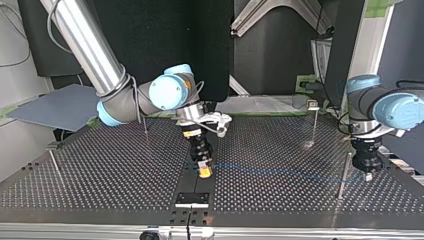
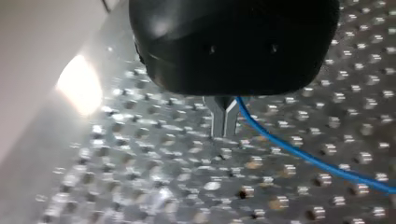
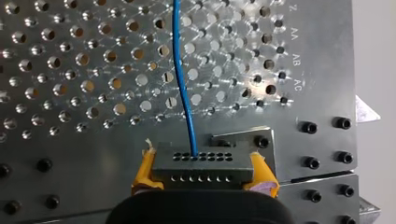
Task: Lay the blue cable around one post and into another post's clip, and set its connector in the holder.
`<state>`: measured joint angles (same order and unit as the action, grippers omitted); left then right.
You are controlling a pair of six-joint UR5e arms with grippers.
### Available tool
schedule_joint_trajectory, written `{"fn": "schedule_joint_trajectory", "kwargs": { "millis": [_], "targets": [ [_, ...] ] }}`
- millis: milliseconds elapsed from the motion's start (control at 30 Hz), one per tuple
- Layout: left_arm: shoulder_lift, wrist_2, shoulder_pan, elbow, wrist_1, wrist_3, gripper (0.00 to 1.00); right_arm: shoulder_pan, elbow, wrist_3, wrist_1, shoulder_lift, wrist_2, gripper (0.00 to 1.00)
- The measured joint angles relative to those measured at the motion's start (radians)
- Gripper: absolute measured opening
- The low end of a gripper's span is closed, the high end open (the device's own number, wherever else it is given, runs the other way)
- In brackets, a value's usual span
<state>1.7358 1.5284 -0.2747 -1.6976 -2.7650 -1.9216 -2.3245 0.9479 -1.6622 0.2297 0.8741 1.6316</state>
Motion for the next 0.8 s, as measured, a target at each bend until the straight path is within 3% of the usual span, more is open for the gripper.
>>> {"fn": "schedule_joint_trajectory", "kwargs": {
  "millis": [367, 700, 733, 767, 800],
  "targets": [
    [0.016, -0.008, 0.017, -0.01, 0.02, 0.034, 0.0, -0.02, 0.002, 0.01, -0.018, -0.006, -0.002, 0.0],
    [0.016, -0.01, 0.038, -0.065, 0.055, 0.018, 0.0, -0.044, 0.003, 0.031, -0.067, -0.045, 0.003, 0.0],
    [0.016, -0.009, 0.04, -0.067, 0.055, 0.02, 0.22, -0.046, 0.003, 0.033, -0.07, -0.049, 0.003, 0.0],
    [0.016, -0.007, 0.042, -0.067, 0.055, 0.022, 0.36, -0.047, 0.003, 0.033, -0.072, -0.05, 0.004, 0.0],
    [0.016, -0.003, 0.045, -0.068, 0.054, 0.023, 0.36, -0.048, 0.003, 0.034, -0.073, -0.051, 0.004, 0.0]
  ]
}}
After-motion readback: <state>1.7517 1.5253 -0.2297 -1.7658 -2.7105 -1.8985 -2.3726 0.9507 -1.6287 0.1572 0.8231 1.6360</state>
